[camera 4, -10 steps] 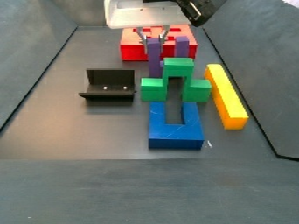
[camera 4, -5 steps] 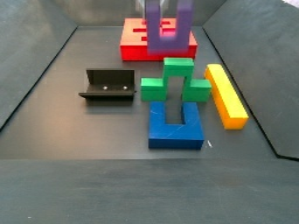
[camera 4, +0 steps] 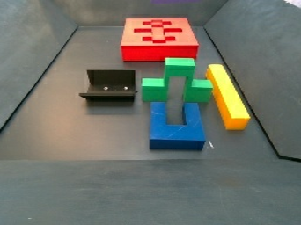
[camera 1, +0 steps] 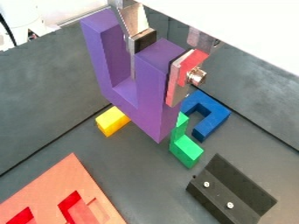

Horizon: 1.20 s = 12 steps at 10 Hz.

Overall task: Pick up the purple object. Move up. Move to above the board. Insert the purple object.
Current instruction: Move to above the board, then insert the purple object.

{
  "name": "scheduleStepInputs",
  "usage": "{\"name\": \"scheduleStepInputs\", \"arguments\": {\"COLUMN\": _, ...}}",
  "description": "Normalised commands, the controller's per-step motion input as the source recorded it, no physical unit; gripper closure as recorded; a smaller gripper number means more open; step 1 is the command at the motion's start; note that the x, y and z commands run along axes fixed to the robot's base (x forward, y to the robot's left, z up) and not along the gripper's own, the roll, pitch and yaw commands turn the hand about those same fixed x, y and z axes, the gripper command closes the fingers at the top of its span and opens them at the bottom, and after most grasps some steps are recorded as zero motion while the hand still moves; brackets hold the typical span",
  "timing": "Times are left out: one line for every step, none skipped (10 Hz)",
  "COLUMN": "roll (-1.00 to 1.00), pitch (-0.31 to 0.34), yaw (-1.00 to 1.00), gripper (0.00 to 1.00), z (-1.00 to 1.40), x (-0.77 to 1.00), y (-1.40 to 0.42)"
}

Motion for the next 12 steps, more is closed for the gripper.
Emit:
{"name": "scheduleStepInputs", "arguments": {"roll": -0.04, "pitch": 0.052, "yaw": 0.00, "gripper": 1.00, "z": 0.19, "x": 0.02, "y": 0.01}}
{"name": "scheduleStepInputs", "arguments": {"roll": 0.10, "pitch": 0.069, "yaw": -0.27, "gripper": 1.00, "z": 0.32, "x": -0.22, "y": -1.40}}
{"name": "scheduleStepInputs", "arguments": {"roll": 0.12, "pitch": 0.054, "yaw": -0.25, "gripper": 1.00, "z": 0.30, "x": -0.23, "y": -1.40}}
{"name": "scheduleStepInputs", "arguments": {"roll": 0.12, "pitch": 0.024, "yaw": -0.11, "gripper": 1.00, "z": 0.31, "x": -0.22, "y": -1.40}}
{"name": "scheduleStepInputs", "arguments": {"roll": 0.05, "pitch": 0.042, "yaw": -0.07, "gripper": 1.00, "z": 0.30, "x": -0.20, "y": -1.40}}
{"name": "scheduleStepInputs", "arguments": {"roll": 0.03, "pitch": 0.070, "yaw": -0.03, "gripper": 1.00, "z": 0.33, "x": -0.18, "y": -1.40}}
{"name": "scheduleStepInputs", "arguments": {"roll": 0.02, "pitch": 0.081, "yaw": -0.02, "gripper": 1.00, "z": 0.22, "x": -0.10, "y": -0.86}}
{"name": "scheduleStepInputs", "arguments": {"roll": 0.01, "pitch": 0.095, "yaw": 0.00, "gripper": 1.00, "z": 0.06, "x": 0.02, "y": -0.24}}
{"name": "scheduleStepInputs", "arguments": {"roll": 0.00, "pitch": 0.000, "yaw": 0.00, "gripper": 1.00, "z": 0.00, "x": 0.00, "y": -0.02}}
{"name": "scheduleStepInputs", "arguments": {"roll": 0.00, "pitch": -0.033, "yaw": -0.05, "gripper": 1.00, "z": 0.00, "x": 0.08, "y": -0.06}}
{"name": "scheduleStepInputs", "arguments": {"roll": 0.01, "pitch": 0.000, "yaw": -0.05, "gripper": 1.00, "z": 0.00, "x": 0.48, "y": -0.21}}
{"name": "scheduleStepInputs", "arguments": {"roll": 0.00, "pitch": 0.000, "yaw": -0.20, "gripper": 1.00, "z": 0.00, "x": 0.65, "y": -0.21}}
